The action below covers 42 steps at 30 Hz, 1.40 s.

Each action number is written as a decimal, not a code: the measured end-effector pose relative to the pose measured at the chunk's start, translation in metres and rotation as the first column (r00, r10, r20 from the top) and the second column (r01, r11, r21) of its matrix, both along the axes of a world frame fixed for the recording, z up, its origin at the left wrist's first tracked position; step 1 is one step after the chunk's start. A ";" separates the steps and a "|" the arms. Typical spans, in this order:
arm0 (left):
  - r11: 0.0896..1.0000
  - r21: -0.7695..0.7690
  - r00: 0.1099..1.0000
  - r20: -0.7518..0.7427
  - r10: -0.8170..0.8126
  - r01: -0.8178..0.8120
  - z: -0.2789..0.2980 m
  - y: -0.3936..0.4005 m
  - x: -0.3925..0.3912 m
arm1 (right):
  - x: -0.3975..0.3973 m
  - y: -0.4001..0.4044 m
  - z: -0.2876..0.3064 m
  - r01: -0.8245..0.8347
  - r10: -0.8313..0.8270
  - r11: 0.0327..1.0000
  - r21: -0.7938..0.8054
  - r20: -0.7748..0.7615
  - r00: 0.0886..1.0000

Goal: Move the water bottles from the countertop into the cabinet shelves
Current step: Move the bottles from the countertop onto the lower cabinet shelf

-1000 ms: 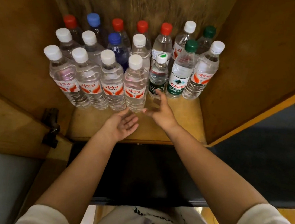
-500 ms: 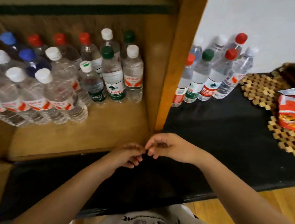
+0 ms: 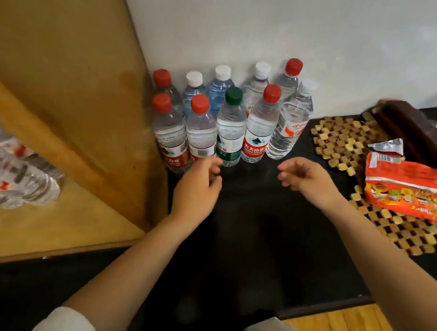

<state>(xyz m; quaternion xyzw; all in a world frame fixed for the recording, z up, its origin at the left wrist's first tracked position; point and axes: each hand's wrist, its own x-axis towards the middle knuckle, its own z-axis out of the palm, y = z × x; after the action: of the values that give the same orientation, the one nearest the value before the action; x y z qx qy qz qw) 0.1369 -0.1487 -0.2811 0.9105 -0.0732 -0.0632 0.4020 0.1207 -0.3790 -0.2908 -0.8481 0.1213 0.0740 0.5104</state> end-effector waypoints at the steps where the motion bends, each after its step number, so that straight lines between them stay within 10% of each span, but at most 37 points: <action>1: 0.998 -0.034 0.990 0.129 0.063 -0.059 0.004 -0.004 0.008 | 0.009 -0.003 0.004 0.030 -0.028 0.999 -0.039 0.056 0.998; 6: 0.957 -0.128 0.876 0.387 0.290 -0.260 0.030 -0.016 0.053 | 0.055 0.002 0.042 0.058 0.062 0.952 -0.301 0.376 0.925; 21: 0.981 0.173 0.951 0.308 0.028 -0.085 0.035 -0.002 0.074 | 0.081 0.013 0.050 0.060 0.302 0.669 -0.740 0.345 0.889; 32: 0.989 0.045 0.962 0.239 0.128 -0.143 0.033 0.011 0.040 | 0.030 0.020 0.059 -0.172 0.466 0.709 -0.684 0.270 0.843; 42: 0.967 -0.010 0.966 0.052 -0.253 0.254 0.042 0.037 -0.029 | -0.021 0.056 0.061 -0.385 0.608 0.696 -0.606 0.212 0.765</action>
<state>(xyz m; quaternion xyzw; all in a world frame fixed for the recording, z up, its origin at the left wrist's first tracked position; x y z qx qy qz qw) 0.1082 -0.1118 -0.2386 0.8915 -0.1998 -0.0907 0.3964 0.0998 -0.3228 -0.2297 -0.9508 -0.2083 0.0022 0.2291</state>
